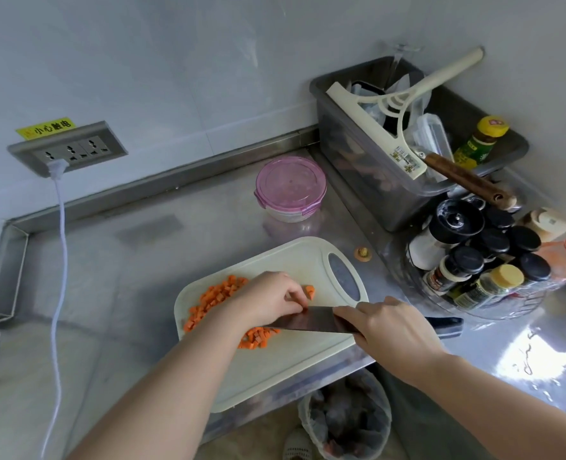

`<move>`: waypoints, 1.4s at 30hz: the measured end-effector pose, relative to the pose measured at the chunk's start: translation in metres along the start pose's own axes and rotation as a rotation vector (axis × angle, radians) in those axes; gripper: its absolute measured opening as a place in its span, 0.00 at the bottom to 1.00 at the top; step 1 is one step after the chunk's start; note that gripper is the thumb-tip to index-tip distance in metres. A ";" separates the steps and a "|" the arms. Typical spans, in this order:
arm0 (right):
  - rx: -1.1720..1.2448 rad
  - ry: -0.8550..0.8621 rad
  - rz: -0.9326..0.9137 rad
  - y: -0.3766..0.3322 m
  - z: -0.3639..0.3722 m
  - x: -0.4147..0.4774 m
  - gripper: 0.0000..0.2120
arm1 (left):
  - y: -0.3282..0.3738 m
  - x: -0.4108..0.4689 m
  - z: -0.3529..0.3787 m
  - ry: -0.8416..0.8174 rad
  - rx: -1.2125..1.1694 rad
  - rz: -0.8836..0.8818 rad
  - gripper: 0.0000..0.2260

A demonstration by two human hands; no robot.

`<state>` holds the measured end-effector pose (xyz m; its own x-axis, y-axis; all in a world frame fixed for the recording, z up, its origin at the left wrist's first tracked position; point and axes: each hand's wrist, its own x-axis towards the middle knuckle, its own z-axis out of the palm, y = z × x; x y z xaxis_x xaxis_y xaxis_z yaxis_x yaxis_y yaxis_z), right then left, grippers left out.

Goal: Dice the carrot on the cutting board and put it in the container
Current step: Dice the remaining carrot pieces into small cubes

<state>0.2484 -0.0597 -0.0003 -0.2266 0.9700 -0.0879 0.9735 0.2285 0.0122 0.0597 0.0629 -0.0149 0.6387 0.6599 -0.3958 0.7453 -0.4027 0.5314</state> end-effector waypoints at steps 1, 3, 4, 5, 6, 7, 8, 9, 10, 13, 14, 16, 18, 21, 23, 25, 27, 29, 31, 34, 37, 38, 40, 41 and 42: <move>-0.015 -0.004 0.004 0.001 -0.001 0.001 0.20 | -0.004 0.000 0.004 0.025 -0.004 -0.013 0.04; -0.004 -0.007 -0.004 0.003 0.002 0.000 0.20 | -0.013 -0.002 0.009 0.079 0.014 -0.033 0.04; 0.020 -0.003 -0.009 0.004 0.003 0.000 0.19 | -0.018 -0.002 0.010 0.095 0.034 -0.038 0.04; 0.041 0.002 -0.016 0.006 0.004 -0.002 0.19 | -0.022 -0.003 0.009 0.102 0.055 -0.047 0.04; 0.057 0.005 -0.008 0.008 0.006 -0.004 0.19 | -0.026 -0.004 0.007 0.116 0.070 -0.056 0.04; 0.069 -0.006 0.005 0.011 0.006 -0.006 0.19 | -0.029 -0.004 0.004 0.140 0.072 -0.069 0.04; 0.084 -0.019 0.036 0.013 0.002 -0.009 0.20 | -0.032 -0.003 0.000 0.182 0.061 -0.088 0.04; 0.103 -0.033 0.071 0.014 0.000 -0.013 0.20 | -0.035 -0.002 -0.005 0.240 0.041 -0.126 0.04; 0.117 -0.045 0.110 0.015 -0.002 -0.016 0.19 | -0.038 0.000 -0.009 0.314 0.022 -0.183 0.06; 0.364 -0.142 0.316 0.020 0.001 -0.025 0.16 | -0.039 0.008 -0.017 0.587 -0.077 -0.351 0.10; 0.487 -0.154 0.400 0.021 0.004 -0.025 0.13 | -0.036 0.010 -0.015 0.637 -0.099 -0.366 0.11; 0.698 -0.107 0.556 0.022 0.009 -0.024 0.09 | -0.022 0.015 -0.003 0.604 -0.069 -0.298 0.12; 0.797 -0.068 0.695 0.026 0.012 -0.019 0.13 | -0.004 0.021 0.018 0.454 0.025 -0.122 0.12; 0.780 -0.087 0.749 0.031 0.014 -0.016 0.14 | 0.012 0.028 0.045 0.281 0.200 0.060 0.12; 0.769 -0.113 0.751 0.034 0.015 -0.015 0.13 | 0.013 0.031 0.051 0.275 0.287 0.083 0.09; 0.786 -0.124 0.769 0.035 0.017 -0.014 0.13 | 0.011 0.030 0.051 0.295 0.324 0.099 0.07; 0.818 -0.122 0.793 0.036 0.019 -0.013 0.13 | 0.005 0.023 0.049 0.297 0.336 0.097 0.07; 0.853 -0.109 0.816 0.036 0.021 -0.011 0.13 | -0.002 0.014 0.047 0.320 0.358 0.078 0.08; 0.872 -0.100 0.830 0.035 0.022 -0.011 0.13 | 0.000 0.008 0.046 0.359 0.374 0.055 0.10; 0.879 -0.084 0.837 0.033 0.020 -0.010 0.14 | 0.022 0.016 0.049 0.339 0.396 0.169 0.12; 0.870 -0.054 0.830 0.034 0.016 -0.011 0.14 | 0.046 0.030 0.057 0.175 0.445 0.242 0.19; 0.872 -0.047 0.828 0.035 0.015 -0.012 0.14 | 0.051 0.033 0.059 0.120 0.473 0.217 0.22; 0.865 -0.038 0.830 0.037 0.015 -0.014 0.14 | 0.056 0.037 0.063 0.092 0.516 0.176 0.26; 0.851 -0.031 0.828 0.038 0.016 -0.015 0.14 | 0.056 0.038 0.063 0.099 0.530 0.168 0.27; 0.831 -0.028 0.829 0.038 0.017 -0.015 0.13 | 0.056 0.039 0.063 0.106 0.543 0.168 0.28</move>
<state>0.2892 -0.0672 -0.0152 0.4769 0.7922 -0.3808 0.5470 -0.6066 -0.5769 0.1384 0.0257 -0.0478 0.7549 0.6077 -0.2467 0.6447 -0.7567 0.1086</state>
